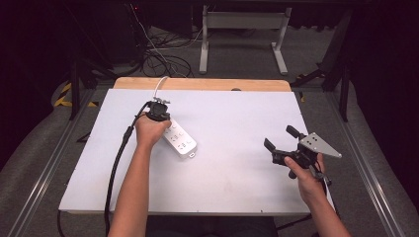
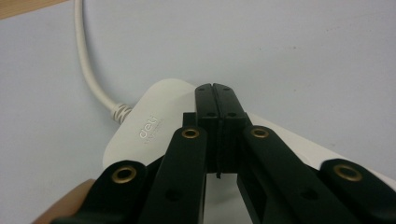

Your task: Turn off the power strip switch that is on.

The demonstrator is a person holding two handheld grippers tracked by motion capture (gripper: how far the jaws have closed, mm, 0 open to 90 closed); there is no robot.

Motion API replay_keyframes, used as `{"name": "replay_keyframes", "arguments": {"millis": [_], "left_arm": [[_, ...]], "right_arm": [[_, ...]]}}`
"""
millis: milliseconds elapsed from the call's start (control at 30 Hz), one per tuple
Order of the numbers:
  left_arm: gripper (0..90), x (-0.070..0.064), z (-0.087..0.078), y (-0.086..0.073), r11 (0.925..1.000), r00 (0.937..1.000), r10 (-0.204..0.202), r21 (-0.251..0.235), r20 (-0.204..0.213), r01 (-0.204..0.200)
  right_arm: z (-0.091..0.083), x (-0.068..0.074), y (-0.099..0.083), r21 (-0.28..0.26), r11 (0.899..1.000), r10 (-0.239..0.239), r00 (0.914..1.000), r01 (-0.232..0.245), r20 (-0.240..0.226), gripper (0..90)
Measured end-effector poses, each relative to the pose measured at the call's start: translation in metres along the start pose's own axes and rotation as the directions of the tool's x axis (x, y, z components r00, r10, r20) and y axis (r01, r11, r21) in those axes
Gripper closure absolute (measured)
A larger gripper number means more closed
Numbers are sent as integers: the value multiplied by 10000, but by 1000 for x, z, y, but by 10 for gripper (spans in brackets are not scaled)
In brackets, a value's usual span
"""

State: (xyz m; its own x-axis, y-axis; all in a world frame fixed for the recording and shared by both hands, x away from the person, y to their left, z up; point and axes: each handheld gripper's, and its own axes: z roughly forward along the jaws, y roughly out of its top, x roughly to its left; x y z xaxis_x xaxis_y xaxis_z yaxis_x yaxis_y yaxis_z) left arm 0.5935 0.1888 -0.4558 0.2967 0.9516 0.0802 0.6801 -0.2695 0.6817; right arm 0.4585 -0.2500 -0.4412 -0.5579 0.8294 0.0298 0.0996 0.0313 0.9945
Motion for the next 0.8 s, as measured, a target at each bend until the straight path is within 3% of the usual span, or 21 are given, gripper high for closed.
{"name": "replay_keyframes", "arguments": {"millis": [133, 800], "left_arm": [[900, 2, 0, 0, 9999, 9998, -128, -18, 158, 129], [900, 2, 0, 0, 9999, 9998, -164, -8, 118, 164]], "right_arm": [[0, 1, 0, 29, 10000, 23, 10000, -23, -14, 39], [1, 2, 0, 45, 10000, 19, 10000, -19, -36, 40]]}}
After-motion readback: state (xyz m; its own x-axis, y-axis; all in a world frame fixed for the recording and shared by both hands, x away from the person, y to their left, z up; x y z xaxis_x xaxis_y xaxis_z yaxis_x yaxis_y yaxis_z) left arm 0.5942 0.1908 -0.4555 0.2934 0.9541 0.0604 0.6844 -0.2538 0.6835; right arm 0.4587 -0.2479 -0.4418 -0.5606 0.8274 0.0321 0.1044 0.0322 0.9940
